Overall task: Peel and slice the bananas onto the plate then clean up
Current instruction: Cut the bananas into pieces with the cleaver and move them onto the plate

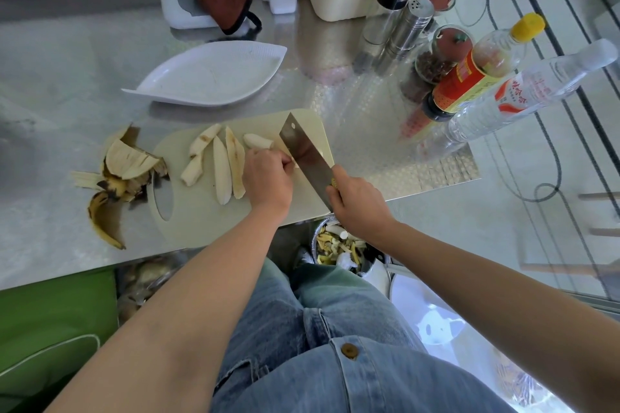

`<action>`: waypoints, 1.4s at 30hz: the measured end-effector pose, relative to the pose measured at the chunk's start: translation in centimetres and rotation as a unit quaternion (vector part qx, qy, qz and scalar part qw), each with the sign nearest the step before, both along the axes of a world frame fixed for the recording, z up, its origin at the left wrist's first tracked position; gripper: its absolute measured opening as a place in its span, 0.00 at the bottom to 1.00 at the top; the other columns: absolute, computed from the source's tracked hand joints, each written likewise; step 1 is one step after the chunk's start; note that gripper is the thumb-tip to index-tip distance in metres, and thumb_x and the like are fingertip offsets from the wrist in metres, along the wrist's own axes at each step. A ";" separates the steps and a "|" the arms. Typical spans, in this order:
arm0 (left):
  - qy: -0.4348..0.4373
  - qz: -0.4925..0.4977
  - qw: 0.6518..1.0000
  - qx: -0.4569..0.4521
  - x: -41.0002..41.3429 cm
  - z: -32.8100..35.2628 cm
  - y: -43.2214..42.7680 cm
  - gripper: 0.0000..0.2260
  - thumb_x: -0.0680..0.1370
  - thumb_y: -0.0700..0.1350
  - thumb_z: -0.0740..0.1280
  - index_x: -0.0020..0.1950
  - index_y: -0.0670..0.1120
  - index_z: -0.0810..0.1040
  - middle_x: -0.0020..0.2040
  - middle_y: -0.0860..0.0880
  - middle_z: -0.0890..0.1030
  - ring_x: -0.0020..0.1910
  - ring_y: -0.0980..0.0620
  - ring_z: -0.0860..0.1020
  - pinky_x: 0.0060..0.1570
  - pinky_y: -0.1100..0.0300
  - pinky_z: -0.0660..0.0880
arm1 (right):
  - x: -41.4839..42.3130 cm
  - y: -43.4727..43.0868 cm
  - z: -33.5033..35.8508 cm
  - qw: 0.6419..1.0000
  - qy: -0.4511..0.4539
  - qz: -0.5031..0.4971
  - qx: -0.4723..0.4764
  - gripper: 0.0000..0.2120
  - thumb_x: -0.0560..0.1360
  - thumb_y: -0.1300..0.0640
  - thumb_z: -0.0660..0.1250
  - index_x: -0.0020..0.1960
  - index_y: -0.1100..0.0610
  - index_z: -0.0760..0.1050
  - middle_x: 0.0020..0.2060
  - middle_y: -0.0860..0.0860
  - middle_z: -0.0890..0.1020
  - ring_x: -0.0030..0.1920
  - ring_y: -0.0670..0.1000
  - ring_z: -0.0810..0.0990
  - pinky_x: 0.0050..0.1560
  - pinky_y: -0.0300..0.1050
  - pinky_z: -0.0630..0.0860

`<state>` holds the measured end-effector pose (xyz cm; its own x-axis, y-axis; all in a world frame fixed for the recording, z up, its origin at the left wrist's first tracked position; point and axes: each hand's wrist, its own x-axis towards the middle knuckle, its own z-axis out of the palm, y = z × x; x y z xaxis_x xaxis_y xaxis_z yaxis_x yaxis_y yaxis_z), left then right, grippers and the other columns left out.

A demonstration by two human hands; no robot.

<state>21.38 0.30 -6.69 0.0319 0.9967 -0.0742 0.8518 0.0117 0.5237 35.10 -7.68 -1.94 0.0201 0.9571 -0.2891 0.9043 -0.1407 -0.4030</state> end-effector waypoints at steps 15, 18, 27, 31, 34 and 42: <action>-0.013 0.005 1.000 -0.003 0.0 -0.3 0.1 0.03 0.75 0.44 0.72 0.45 0.47 0.86 0.41 0.48 0.84 0.47 0.46 0.76 0.41 0.60 0.67 | 0.3 -0.6 -0.2 1.000 0.021 -0.001 0.001 0.04 0.81 0.57 0.54 0.48 0.55 0.61 0.33 0.53 0.74 0.30 0.55 0.73 0.29 0.45 0.65; -0.015 0.005 1.000 -0.005 -0.1 -0.3 0.1 0.04 0.75 0.44 0.71 0.45 0.47 0.86 0.41 0.48 0.84 0.47 0.46 0.76 0.42 0.60 0.67 | 0.3 -0.6 -0.4 1.000 0.018 0.002 0.000 0.04 0.81 0.57 0.55 0.51 0.57 0.64 0.32 0.51 0.73 0.30 0.53 0.72 0.29 0.44 0.63; -0.007 0.002 1.000 -0.003 0.0 0.3 0.1 0.05 0.75 0.43 0.71 0.48 0.45 0.85 0.44 0.43 0.83 0.49 0.43 0.74 0.43 0.60 0.63 | 0.3 -1.1 -0.8 1.000 0.010 0.007 -0.016 0.07 0.82 0.56 0.55 0.55 0.59 0.66 0.34 0.51 0.73 0.30 0.50 0.71 0.29 0.42 0.65; -0.012 0.000 1.000 -0.001 -0.1 0.2 0.1 0.05 0.76 0.43 0.70 0.48 0.46 0.85 0.44 0.45 0.83 0.50 0.44 0.74 0.43 0.60 0.63 | 0.7 -1.0 -0.8 1.000 0.023 0.008 0.007 0.05 0.81 0.57 0.56 0.52 0.59 0.67 0.32 0.52 0.73 0.29 0.51 0.70 0.28 0.44 0.64; -0.027 -0.006 1.000 -0.004 -0.2 0.2 0.0 0.04 0.75 0.42 0.71 0.47 0.47 0.86 0.43 0.47 0.84 0.49 0.45 0.74 0.43 0.61 0.64 | 1.5 -0.4 -0.5 0.996 0.059 -0.025 0.057 0.06 0.80 0.58 0.58 0.49 0.61 0.67 0.29 0.53 0.72 0.29 0.56 0.71 0.29 0.47 0.64; 0.026 -0.050 0.998 0.041 -1.5 1.3 0.5 0.01 0.73 0.43 0.70 0.44 0.46 0.80 0.42 0.48 0.79 0.48 0.46 0.75 0.37 0.54 0.71 | 6.0 2.7 1.2 0.996 0.089 -0.007 0.030 0.09 0.77 0.56 0.64 0.40 0.55 0.66 0.28 0.50 0.71 0.31 0.53 0.71 0.34 0.51 0.70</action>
